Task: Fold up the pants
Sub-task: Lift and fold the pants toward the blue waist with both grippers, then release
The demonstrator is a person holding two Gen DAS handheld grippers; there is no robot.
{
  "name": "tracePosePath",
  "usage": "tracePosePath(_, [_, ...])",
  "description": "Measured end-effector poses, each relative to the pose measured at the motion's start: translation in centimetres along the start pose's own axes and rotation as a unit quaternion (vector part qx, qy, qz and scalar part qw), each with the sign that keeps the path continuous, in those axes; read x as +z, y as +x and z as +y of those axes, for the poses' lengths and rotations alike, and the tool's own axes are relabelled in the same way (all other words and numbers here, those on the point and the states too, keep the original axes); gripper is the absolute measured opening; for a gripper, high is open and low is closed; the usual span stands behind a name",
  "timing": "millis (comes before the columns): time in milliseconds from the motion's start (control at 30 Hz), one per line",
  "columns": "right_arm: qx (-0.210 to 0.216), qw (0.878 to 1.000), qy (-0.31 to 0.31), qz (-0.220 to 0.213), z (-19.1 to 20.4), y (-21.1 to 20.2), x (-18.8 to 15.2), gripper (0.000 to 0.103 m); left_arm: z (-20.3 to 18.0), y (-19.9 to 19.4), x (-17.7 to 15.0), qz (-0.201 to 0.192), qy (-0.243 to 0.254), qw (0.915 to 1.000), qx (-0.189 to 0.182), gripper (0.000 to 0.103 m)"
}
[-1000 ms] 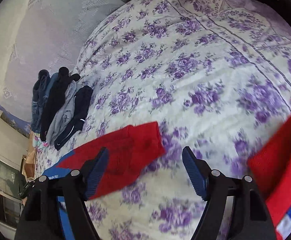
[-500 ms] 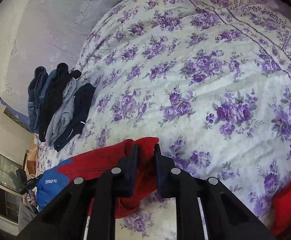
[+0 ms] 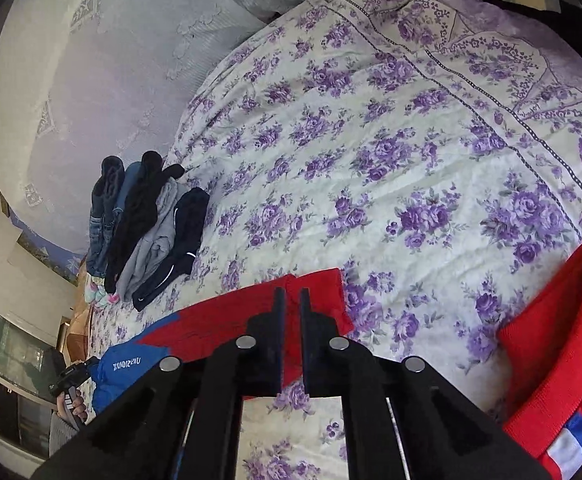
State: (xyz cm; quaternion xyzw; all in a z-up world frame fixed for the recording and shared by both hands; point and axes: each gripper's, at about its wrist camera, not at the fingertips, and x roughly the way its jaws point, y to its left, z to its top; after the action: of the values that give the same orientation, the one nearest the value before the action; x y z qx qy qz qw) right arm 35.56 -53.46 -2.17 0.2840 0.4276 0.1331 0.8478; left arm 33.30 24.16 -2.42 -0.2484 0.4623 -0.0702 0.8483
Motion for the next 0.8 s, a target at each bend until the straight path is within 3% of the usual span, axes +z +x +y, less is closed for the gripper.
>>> tracePosePath(33, [0.002,1.0,0.0,0.0,0.0,0.1,-0.2,0.007,0.3,-0.2,-0.1,-0.009,-0.005,0.9999,0.001,0.062])
tracePosePath(67, [0.005,1.0,0.001,0.002,-0.1,0.2,-0.2,0.009,0.4,-0.5,-0.3,-0.018,-0.007,0.9998,0.005,0.068])
tracePosePath(200, [0.01,1.0,0.019,0.005,-0.9,1.3,0.3,0.012,0.0,-0.3,-0.7,-0.003,0.026,0.9996,0.01,0.073])
tracePosePath(300, [0.01,0.999,0.032,0.004,-1.8,2.3,1.1,0.026,0.2,1.8,-1.0,0.032,0.03,0.999,0.01,0.072])
tracePosePath(367, [0.01,0.999,0.039,0.015,-2.5,3.3,1.3,0.037,0.5,2.9,-1.3,0.043,0.023,0.9988,-0.004,0.067])
tracePosePath(433, [0.018,0.998,0.048,0.023,-3.1,4.2,1.4,0.037,0.3,3.1,-1.5,0.037,0.035,0.9986,-0.016,0.046])
tracePosePath(533, [0.033,0.997,0.06,0.039,-3.7,5.9,1.4,0.035,0.5,3.1,-1.4,0.035,0.028,0.9989,-0.017,0.034])
tracePosePath(667, [0.035,0.997,0.047,0.048,-2.9,7.3,0.9,0.01,-0.7,2.1,-1.5,0.018,0.04,0.9989,-0.014,0.028])
tracePosePath(800, [0.036,0.999,0.022,0.018,-1.5,5.0,1.0,0.006,-1.7,-0.2,-1.3,-0.007,0.042,0.9987,-0.029,0.027])
